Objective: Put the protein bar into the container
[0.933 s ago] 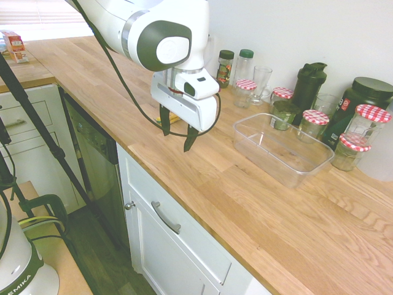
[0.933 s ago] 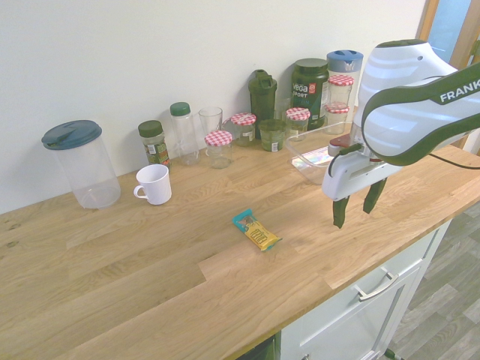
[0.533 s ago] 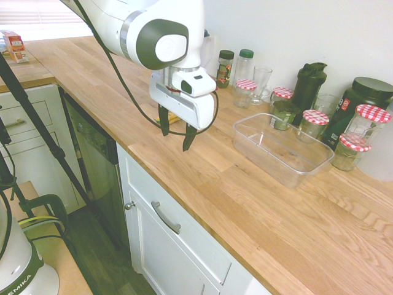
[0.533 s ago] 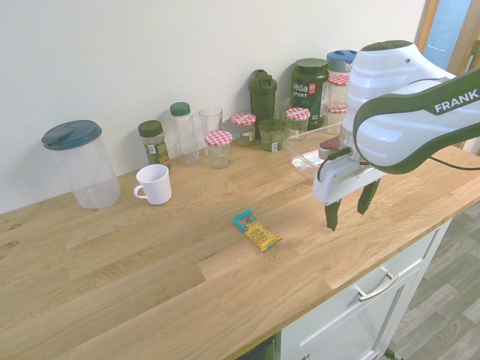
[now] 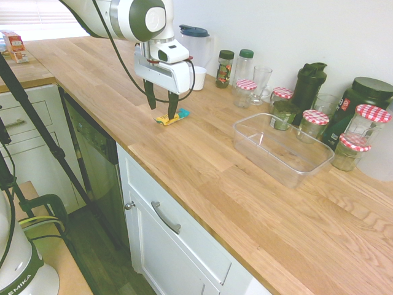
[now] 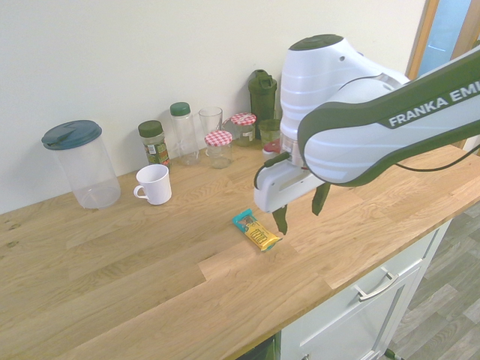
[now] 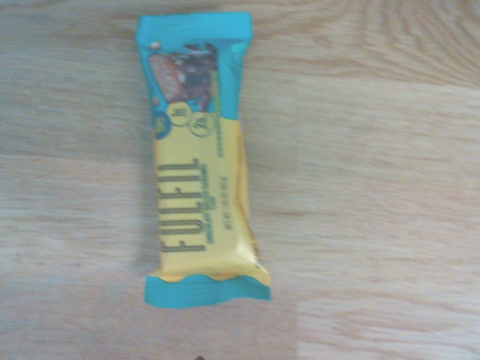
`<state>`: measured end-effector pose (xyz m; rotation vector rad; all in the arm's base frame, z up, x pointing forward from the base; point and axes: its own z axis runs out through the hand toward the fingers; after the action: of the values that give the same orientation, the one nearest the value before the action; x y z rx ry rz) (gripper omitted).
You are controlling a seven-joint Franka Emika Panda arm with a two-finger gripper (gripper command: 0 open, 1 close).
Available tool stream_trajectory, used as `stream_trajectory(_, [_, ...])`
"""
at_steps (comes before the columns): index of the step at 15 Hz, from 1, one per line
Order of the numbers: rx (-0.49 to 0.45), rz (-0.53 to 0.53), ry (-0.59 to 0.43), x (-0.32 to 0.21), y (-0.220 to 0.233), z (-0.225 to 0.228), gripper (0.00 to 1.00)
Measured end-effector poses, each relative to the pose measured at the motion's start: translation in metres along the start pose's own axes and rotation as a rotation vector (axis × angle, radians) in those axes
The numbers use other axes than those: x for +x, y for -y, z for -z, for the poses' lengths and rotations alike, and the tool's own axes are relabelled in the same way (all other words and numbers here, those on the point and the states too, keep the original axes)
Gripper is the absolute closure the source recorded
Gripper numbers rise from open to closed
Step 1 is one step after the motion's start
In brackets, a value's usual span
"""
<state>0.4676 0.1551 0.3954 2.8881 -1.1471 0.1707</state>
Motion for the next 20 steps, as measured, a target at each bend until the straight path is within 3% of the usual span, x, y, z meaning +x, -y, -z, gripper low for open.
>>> stream_trajectory(7, [-0.035, 0.057, -0.003, -0.013, 0.055, -0.033, 0.00])
stream_trajectory(18, [-0.029, 0.032, 0.021, 0.017, 0.096, -0.067, 0.00])
stream_trajectory(19, [-0.025, 0.028, 0.021, 0.020, 0.100, -0.068, 1.00])
stream_trajectory(20, [-0.023, 0.024, 0.021, 0.024, 0.103, -0.068, 1.00])
